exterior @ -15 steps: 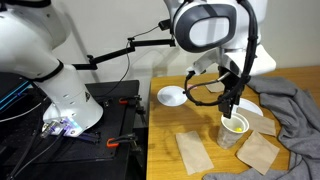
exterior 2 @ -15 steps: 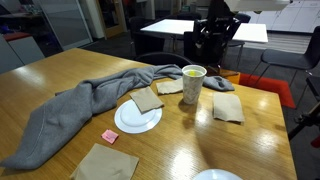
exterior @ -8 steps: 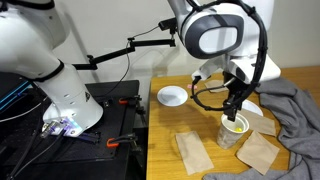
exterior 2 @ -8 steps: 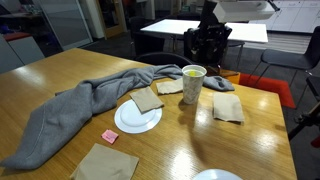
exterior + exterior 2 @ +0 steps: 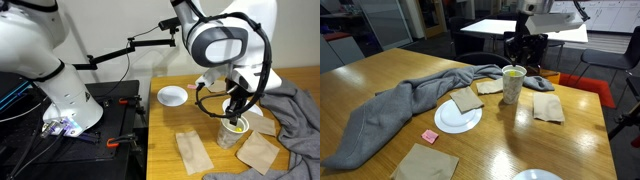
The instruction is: Put the yellow sharpie on the table
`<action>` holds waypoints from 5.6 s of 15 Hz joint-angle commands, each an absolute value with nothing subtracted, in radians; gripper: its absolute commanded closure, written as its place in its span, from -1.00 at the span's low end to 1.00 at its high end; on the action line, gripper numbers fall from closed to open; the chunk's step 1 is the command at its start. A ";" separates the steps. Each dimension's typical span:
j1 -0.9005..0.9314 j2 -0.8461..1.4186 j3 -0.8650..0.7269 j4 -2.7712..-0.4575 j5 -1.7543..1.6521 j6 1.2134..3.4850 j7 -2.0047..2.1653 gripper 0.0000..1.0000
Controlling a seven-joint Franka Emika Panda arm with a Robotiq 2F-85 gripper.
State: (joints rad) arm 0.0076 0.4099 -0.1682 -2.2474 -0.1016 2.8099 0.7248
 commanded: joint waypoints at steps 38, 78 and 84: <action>0.112 0.592 -0.257 -2.090 -0.046 2.767 0.694 1.00; 0.116 -0.081 -0.028 -2.357 0.183 2.329 -0.255 0.91; 0.107 0.023 0.000 -2.312 0.152 2.240 -0.325 0.91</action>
